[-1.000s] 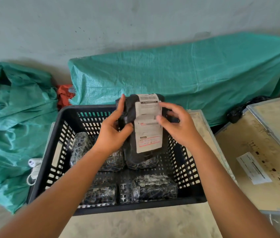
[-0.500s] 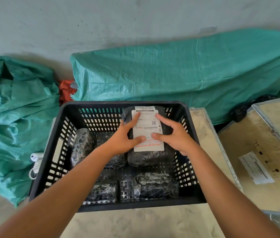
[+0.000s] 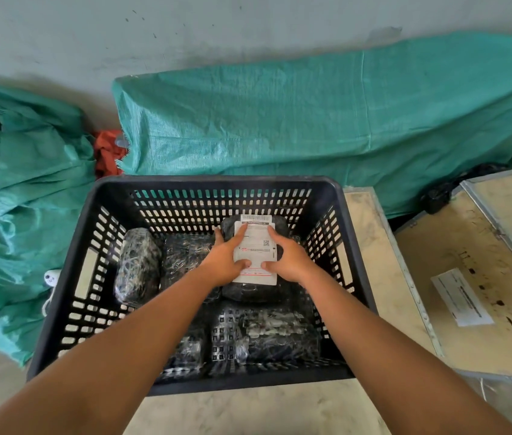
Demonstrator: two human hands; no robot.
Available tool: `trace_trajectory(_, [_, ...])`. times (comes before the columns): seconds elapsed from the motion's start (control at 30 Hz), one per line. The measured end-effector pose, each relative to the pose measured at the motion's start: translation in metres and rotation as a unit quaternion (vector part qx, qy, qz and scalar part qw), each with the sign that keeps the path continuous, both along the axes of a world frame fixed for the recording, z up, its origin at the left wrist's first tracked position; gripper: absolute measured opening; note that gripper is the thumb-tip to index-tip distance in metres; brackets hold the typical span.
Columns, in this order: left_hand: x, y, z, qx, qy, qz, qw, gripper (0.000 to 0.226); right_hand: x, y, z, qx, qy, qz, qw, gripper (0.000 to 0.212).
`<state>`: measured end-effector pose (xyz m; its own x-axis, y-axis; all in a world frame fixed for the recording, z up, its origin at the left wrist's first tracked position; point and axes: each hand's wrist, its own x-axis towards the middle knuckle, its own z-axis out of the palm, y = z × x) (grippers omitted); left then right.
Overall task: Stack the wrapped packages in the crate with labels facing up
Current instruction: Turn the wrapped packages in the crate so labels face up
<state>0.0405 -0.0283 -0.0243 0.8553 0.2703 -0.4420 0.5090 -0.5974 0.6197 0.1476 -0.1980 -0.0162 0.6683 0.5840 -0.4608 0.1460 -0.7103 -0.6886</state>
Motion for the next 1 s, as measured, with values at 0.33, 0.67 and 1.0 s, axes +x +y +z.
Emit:
trace_trajectory(0.33, [0.007,-0.015,-0.002,-0.029,0.007,0.071,0.997,0.093,-0.002,-0.001,0.001,-0.026,-0.007,0.002,1.000,0.097])
trace_trajectory(0.67, [-0.036,-0.021,0.056,-0.036,-0.077,-0.024,0.996,0.068,-0.020,-0.063,0.070,-0.028,0.070,0.090,0.993,0.078])
trace_trajectory(1.0, [-0.091,-0.042,0.065,-0.119,0.062,-0.290,0.948,0.065,-0.074,-0.101,0.080,-0.137,0.047,0.166,0.976,0.041])
